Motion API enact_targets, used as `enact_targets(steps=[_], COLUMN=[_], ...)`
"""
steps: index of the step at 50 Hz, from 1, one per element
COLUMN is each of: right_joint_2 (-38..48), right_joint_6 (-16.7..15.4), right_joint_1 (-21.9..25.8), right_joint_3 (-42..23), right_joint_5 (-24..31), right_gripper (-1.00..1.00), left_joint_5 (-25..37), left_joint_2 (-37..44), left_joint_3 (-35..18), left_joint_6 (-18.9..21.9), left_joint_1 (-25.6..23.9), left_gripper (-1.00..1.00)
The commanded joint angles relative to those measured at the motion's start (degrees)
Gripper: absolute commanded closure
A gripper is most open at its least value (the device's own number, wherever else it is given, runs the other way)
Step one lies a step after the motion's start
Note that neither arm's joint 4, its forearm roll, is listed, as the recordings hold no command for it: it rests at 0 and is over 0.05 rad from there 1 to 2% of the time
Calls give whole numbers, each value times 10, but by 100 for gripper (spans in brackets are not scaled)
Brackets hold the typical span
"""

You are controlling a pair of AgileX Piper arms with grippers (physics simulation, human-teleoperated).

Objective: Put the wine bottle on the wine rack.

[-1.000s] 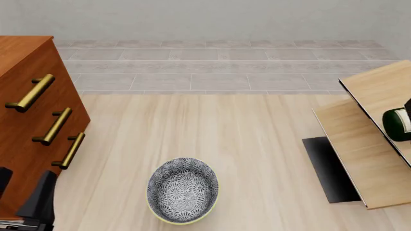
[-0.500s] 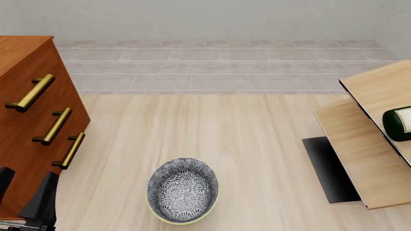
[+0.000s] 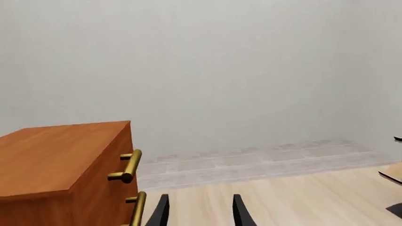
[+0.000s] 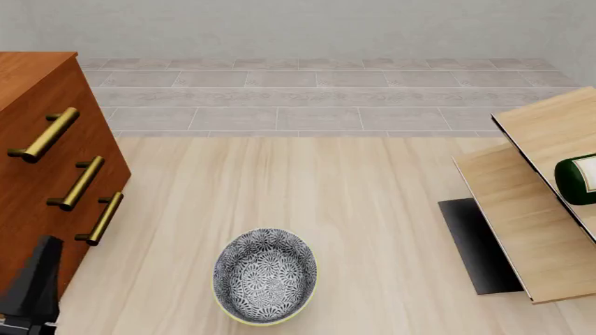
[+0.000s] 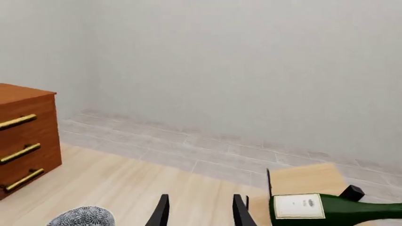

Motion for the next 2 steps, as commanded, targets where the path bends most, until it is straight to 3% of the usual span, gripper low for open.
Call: enact_targets(steps=[1, 2], right_joint_2=[-4, -4], right_joint_6=[-7, -7], right_joint_1=[17, 17], right_joint_3=[-60, -60], right_joint_5=[32, 33], right_gripper=[-100, -100], left_joint_5=[18, 21], left_joint_2=[0, 0], left_joint_3=[-60, -66], left_joint_6=[16, 18], left_joint_1=[-16, -18], left_gripper=[-100, -100])
